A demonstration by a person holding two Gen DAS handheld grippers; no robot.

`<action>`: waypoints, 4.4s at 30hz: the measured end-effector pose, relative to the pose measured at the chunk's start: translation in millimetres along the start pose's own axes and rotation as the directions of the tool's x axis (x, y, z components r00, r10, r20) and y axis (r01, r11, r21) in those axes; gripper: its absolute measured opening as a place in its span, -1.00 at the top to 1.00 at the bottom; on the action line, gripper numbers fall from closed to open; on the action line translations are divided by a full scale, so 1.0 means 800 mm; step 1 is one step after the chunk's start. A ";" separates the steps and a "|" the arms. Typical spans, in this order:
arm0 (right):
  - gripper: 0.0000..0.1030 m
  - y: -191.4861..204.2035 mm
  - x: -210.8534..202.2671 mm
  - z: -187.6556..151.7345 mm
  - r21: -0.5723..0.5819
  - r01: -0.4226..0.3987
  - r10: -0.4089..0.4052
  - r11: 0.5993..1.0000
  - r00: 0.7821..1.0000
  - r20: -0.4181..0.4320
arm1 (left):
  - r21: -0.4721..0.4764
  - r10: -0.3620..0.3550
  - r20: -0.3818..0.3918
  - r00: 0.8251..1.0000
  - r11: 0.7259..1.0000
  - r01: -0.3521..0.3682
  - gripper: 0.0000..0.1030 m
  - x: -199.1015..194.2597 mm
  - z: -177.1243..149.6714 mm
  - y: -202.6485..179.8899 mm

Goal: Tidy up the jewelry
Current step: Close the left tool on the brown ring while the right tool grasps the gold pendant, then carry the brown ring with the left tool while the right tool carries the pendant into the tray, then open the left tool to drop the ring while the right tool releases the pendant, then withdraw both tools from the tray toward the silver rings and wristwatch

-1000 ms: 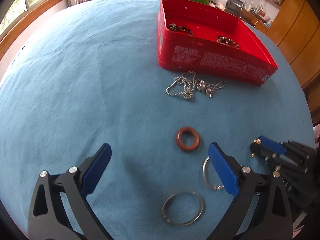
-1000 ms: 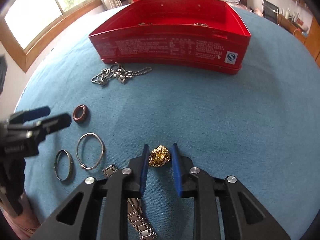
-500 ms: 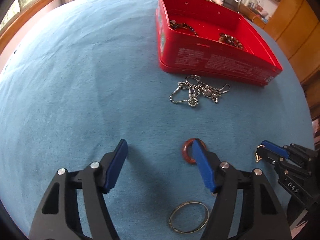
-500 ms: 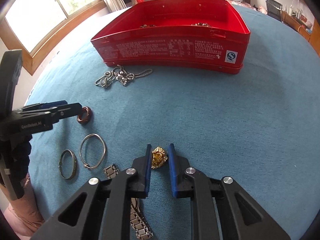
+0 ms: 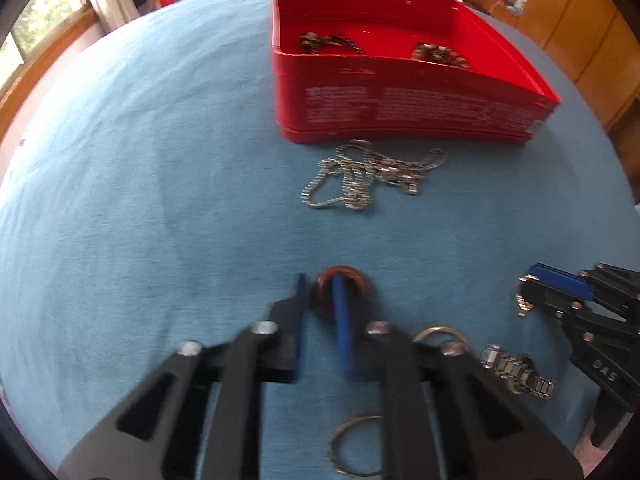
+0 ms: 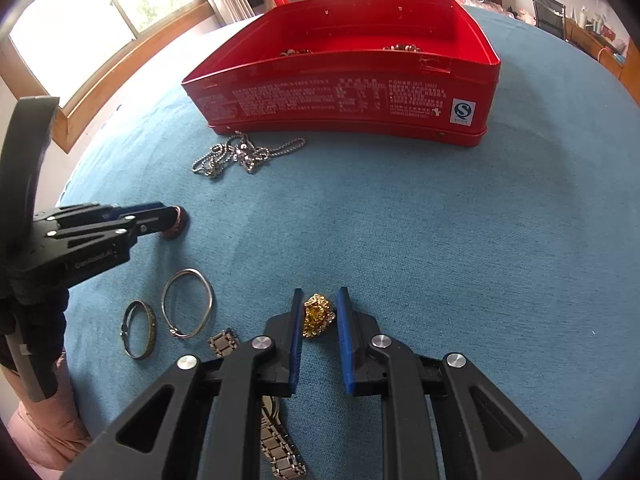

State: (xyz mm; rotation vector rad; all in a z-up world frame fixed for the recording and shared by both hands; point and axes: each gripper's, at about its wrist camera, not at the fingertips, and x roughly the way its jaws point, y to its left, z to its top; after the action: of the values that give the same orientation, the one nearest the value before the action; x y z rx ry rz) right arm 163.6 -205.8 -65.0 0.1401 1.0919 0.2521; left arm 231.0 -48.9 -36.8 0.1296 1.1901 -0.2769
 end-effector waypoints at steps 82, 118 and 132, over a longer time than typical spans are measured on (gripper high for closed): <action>0.69 -0.056 -0.040 0.206 0.070 -0.011 -0.004 0.997 0.978 0.207 | -0.067 -0.133 0.248 0.960 0.986 0.154 0.89 -0.066 0.151 -0.002; -0.26 -0.063 0.010 0.263 0.064 0.163 -0.173 0.985 0.959 0.225 | -0.112 -0.019 0.242 0.970 0.993 0.047 -0.52 -0.001 0.221 -0.001; -0.77 -0.060 -0.076 0.209 0.089 0.210 -0.227 0.974 0.914 0.335 | -0.125 0.045 0.339 0.940 0.992 -0.002 -0.75 -0.081 0.173 0.002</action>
State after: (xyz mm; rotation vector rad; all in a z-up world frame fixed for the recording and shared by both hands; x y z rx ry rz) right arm 292.7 -266.4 51.9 0.1012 0.7571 -0.0046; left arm 333.3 -71.7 74.0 -0.0129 0.8563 -0.1945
